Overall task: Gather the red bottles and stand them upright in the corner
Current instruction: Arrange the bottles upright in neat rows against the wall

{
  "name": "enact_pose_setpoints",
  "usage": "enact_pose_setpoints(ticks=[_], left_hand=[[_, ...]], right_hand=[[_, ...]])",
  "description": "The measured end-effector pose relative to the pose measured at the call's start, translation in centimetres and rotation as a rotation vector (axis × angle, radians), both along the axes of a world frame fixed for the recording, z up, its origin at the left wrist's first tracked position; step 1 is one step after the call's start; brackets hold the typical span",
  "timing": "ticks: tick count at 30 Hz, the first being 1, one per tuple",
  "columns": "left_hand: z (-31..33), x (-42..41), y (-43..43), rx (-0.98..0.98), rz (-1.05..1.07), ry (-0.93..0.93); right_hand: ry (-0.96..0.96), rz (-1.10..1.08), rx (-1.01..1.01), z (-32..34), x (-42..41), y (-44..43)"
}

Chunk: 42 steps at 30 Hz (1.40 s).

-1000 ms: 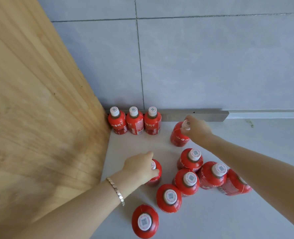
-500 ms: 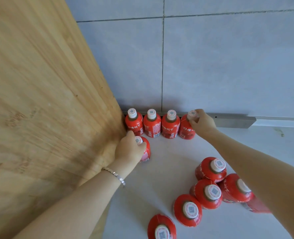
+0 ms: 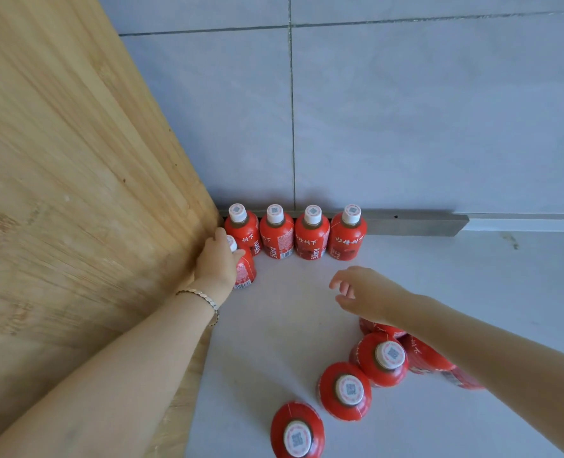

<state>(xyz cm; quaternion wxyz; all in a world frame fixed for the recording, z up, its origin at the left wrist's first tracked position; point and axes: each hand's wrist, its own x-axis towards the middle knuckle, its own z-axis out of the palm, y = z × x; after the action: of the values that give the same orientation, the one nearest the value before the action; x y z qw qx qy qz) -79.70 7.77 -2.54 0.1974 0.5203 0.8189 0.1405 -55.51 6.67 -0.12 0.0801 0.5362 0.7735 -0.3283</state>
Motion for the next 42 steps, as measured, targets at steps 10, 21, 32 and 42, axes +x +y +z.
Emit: enact_pose_setpoints(ticks=[10,21,32,42], left_hand=[[3.1,7.5,-6.7,-0.115,-0.338,0.145],[3.0,17.8,-11.2,-0.200,-0.632,-0.119],[3.3,11.6,-5.9,0.071,-0.337,-0.201],[1.5,5.0,0.7,0.019,-0.243,0.105]], right_hand=[[-0.324,-0.074,0.124,1.8,5.1,-3.0],[-0.090,-0.324,0.172,1.4,6.0,-4.0],[0.086,-0.415,0.267,1.2,4.2,-1.8],[0.120,-0.331,0.173,-1.3,-4.9,3.3]])
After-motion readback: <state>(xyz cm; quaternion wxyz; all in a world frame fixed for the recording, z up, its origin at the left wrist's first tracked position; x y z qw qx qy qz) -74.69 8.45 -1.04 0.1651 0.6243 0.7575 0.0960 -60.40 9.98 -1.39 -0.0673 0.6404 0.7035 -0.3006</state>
